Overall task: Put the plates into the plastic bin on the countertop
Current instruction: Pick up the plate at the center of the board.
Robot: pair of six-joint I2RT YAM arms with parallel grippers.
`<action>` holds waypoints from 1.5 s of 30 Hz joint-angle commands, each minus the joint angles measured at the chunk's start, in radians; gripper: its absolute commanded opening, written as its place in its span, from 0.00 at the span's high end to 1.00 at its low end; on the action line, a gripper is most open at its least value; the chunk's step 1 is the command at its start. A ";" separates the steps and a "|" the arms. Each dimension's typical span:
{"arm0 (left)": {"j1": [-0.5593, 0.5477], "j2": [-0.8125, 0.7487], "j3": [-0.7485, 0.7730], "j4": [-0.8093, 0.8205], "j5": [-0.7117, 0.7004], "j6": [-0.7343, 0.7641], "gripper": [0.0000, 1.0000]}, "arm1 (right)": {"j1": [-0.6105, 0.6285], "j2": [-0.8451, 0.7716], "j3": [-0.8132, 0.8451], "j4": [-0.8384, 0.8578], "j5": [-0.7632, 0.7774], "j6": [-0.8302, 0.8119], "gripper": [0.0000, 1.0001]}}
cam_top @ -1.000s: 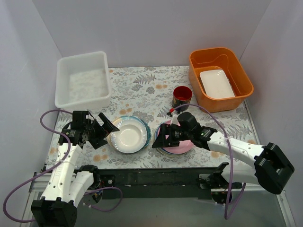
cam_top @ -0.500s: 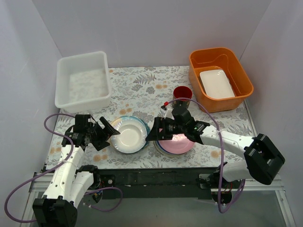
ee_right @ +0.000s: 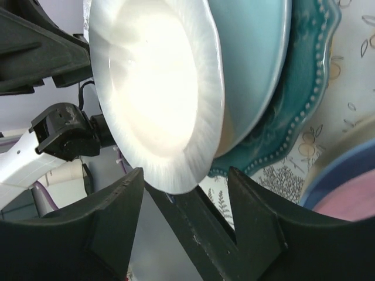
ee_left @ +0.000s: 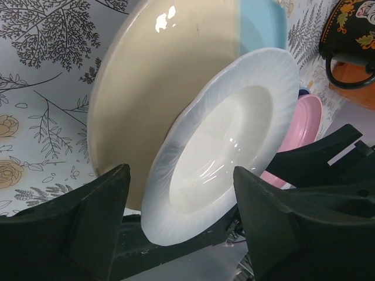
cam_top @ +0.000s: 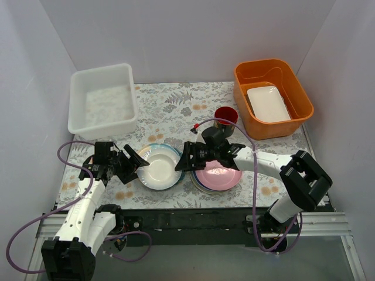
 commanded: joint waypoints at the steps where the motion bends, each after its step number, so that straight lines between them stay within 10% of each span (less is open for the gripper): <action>1: 0.002 0.007 -0.023 0.031 0.014 0.005 0.30 | 0.002 0.037 0.088 0.017 0.014 -0.010 0.40; 15: -0.003 0.022 -0.071 0.130 0.036 -0.053 0.55 | 0.002 0.108 0.084 0.039 0.023 -0.005 0.74; 24: -0.061 0.005 -0.086 0.240 0.086 -0.096 0.67 | 0.004 0.123 0.070 0.121 -0.035 0.010 0.77; 32: -0.162 0.019 -0.077 0.292 0.057 -0.125 1.00 | 0.004 0.125 0.051 0.163 -0.072 0.019 0.76; 38: -0.198 0.001 -0.031 0.240 -0.016 -0.130 1.00 | 0.002 0.092 0.045 0.140 -0.055 0.005 0.69; 45: -0.199 -0.059 0.039 0.171 -0.087 -0.134 1.00 | 0.002 0.049 0.035 0.132 -0.034 -0.008 0.29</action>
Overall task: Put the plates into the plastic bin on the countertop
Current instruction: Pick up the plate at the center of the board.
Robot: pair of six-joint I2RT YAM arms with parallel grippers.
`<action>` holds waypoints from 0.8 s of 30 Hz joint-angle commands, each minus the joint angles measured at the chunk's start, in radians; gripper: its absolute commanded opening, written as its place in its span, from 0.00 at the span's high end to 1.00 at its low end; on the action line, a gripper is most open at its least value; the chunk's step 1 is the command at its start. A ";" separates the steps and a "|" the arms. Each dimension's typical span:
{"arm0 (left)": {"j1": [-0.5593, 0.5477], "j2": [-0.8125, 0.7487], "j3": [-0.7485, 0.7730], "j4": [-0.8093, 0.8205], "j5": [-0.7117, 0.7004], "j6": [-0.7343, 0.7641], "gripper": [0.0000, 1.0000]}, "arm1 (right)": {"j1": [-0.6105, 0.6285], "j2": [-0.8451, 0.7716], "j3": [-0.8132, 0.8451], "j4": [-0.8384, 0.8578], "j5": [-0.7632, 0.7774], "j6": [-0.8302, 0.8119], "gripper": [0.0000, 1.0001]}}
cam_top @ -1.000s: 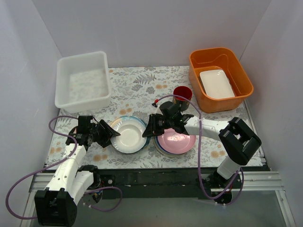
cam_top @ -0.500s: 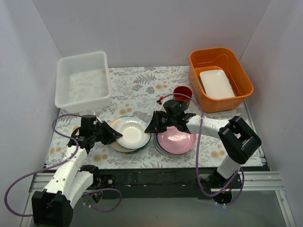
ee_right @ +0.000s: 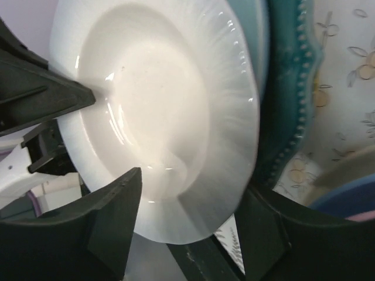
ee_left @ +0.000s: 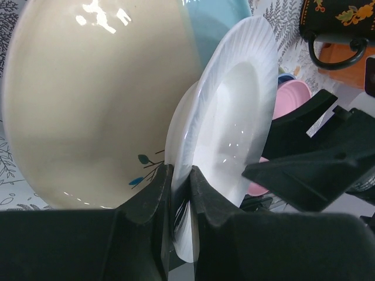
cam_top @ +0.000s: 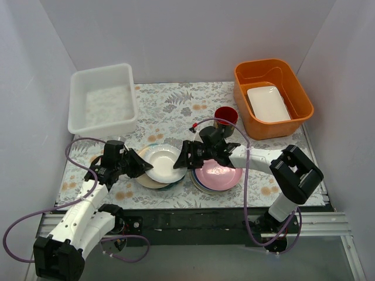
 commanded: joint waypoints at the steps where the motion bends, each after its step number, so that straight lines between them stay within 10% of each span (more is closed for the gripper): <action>1: -0.008 -0.050 0.084 0.006 -0.014 -0.038 1.00 | 0.025 -0.067 -0.009 0.072 -0.055 -0.018 0.26; 7: -0.007 -0.036 0.104 -0.003 -0.005 -0.039 1.00 | 0.015 -0.126 -0.035 0.097 -0.028 -0.001 0.06; 24: -0.007 -0.029 0.199 -0.031 -0.031 -0.039 1.00 | -0.025 -0.196 -0.049 0.088 -0.012 0.013 0.02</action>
